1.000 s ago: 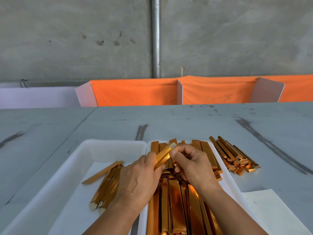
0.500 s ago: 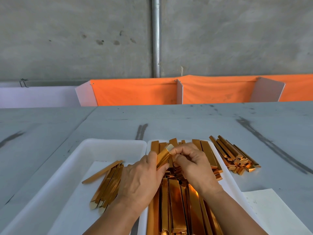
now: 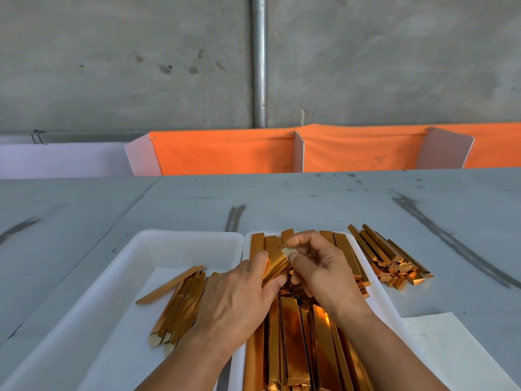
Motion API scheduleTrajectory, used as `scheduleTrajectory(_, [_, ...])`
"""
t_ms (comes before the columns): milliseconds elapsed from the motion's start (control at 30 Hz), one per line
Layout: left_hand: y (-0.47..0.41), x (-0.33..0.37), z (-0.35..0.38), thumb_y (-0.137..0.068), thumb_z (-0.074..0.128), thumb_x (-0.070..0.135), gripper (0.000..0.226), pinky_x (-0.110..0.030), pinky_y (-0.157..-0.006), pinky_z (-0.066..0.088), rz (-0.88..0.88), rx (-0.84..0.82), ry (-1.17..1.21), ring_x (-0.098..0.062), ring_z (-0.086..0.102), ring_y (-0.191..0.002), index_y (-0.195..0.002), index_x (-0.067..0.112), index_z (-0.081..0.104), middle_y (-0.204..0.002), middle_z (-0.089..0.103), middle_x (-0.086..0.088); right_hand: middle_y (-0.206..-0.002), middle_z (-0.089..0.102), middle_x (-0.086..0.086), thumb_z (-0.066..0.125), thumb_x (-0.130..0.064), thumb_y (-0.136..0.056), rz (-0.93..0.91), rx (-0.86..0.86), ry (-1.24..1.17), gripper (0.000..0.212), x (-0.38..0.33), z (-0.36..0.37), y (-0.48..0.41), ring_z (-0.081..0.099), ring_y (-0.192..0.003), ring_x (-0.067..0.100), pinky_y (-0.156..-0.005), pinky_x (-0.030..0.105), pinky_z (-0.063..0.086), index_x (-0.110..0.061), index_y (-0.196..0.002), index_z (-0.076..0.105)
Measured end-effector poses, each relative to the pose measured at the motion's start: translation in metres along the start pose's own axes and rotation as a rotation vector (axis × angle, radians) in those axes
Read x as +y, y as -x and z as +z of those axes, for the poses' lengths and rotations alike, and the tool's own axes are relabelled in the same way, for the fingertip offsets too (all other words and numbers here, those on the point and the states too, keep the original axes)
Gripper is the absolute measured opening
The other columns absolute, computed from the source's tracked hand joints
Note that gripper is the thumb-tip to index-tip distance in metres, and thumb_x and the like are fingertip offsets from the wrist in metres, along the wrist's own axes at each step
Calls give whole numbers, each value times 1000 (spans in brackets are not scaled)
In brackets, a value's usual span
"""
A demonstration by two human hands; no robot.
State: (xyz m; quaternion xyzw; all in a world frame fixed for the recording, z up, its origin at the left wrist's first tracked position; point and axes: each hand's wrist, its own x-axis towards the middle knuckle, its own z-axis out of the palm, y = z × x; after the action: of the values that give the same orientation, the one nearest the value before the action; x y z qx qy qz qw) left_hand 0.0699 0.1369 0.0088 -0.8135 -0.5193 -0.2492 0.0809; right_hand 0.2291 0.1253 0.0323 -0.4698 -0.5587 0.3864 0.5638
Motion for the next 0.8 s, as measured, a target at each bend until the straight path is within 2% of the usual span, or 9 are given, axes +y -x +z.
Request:
scheduleTrajectory(67, [0, 0, 0, -78, -6, 72, 64, -23, -61, 39, -1, -1, -2, -5, 46, -67, -123, 35, 18, -93, 57, 13, -72, 65, -13, 57, -1, -97, -5, -12, 3, 28, -1, 0, 0, 57, -53, 5, -46, 10, 41, -26, -103, 69])
scheduleTrajectory(167, [0, 0, 0, -79, -5, 72, 62, -22, -60, 36, -4, -1, -8, -5, 46, -66, -122, 35, 20, -93, 58, 12, -68, 65, -12, 59, -8, -97, 1, -3, 49, 30, 0, 1, 1, 58, -54, 5, -45, 11, 40, -35, -100, 72])
scheduleTrajectory(300, [-1, 1, -1, -78, -5, 72, 63, -21, -57, 33, -12, -1, -24, -4, 44, -64, -119, 34, 23, -90, 57, 13, -71, 66, -7, 64, -10, -94, -23, 46, 66, 24, 1, 1, 0, 59, -53, 4, -45, 10, 41, -32, -92, 74])
scheduleTrajectory(467, [-1, 1, -3, -80, -3, 74, 60, -17, -46, 19, -11, -2, -61, -5, 43, -60, -117, 34, 22, -81, 44, 16, -60, 66, -2, 62, -11, -96, 13, 31, 62, 24, 1, 0, 1, 57, -49, 4, -43, 15, 42, -30, -90, 74])
scheduleTrajectory(667, [-1, -1, -3, -80, 1, 75, 57, -14, -46, 21, -26, 32, 1, -4, 45, -59, -114, 35, 22, -77, 45, 15, -66, 66, 1, 61, -16, -96, 40, -44, -30, 25, -1, -1, 3, 50, -47, 14, -42, 22, 42, -32, -98, 79])
scheduleTrajectory(800, [-1, -2, -2, -77, -2, 74, 68, -16, -53, 33, -37, 51, 63, -4, 51, -67, -130, 37, 14, -89, 55, 14, -81, 70, -3, 62, -9, -95, 20, -112, -51, 28, -2, 4, 5, 59, -61, 13, -46, 18, 44, -30, -106, 77])
